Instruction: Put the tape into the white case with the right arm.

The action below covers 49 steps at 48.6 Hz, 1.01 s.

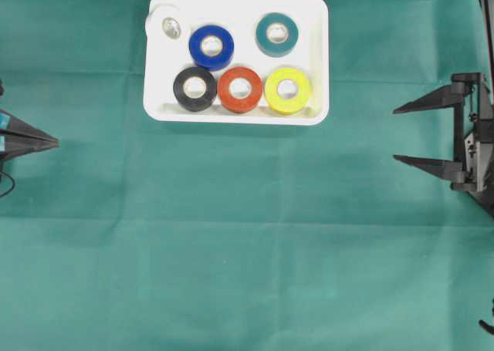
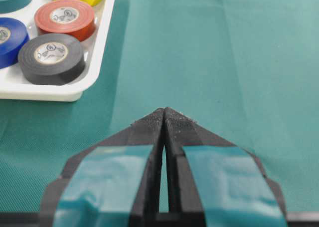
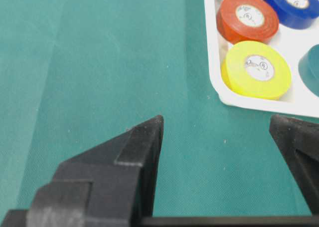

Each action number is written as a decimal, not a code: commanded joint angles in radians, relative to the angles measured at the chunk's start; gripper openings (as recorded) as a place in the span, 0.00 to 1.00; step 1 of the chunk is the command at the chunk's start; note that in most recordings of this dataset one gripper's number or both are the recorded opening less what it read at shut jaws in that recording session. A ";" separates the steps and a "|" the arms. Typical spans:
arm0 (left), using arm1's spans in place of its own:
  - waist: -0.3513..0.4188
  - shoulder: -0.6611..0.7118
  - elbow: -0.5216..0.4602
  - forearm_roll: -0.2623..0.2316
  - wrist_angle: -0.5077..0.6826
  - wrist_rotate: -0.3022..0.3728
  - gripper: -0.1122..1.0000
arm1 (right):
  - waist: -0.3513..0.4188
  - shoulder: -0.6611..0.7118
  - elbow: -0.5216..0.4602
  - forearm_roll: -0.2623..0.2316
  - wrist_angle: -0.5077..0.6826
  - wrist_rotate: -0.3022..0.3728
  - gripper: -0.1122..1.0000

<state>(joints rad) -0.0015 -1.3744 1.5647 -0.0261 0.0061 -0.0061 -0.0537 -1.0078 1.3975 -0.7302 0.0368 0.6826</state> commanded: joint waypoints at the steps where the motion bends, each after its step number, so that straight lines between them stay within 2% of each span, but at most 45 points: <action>1: 0.002 0.008 -0.012 0.000 -0.009 0.000 0.11 | 0.002 -0.020 0.003 0.012 -0.005 0.003 0.86; 12: 0.002 0.009 -0.012 0.000 -0.009 0.002 0.11 | 0.002 -0.034 0.008 0.055 -0.003 0.003 0.86; 49: 0.002 0.009 -0.011 0.000 -0.009 0.002 0.11 | 0.002 -0.034 0.012 0.057 -0.008 0.003 0.86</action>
<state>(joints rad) -0.0015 -1.3744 1.5647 -0.0245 0.0061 -0.0061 -0.0537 -1.0477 1.4251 -0.6765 0.0353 0.6842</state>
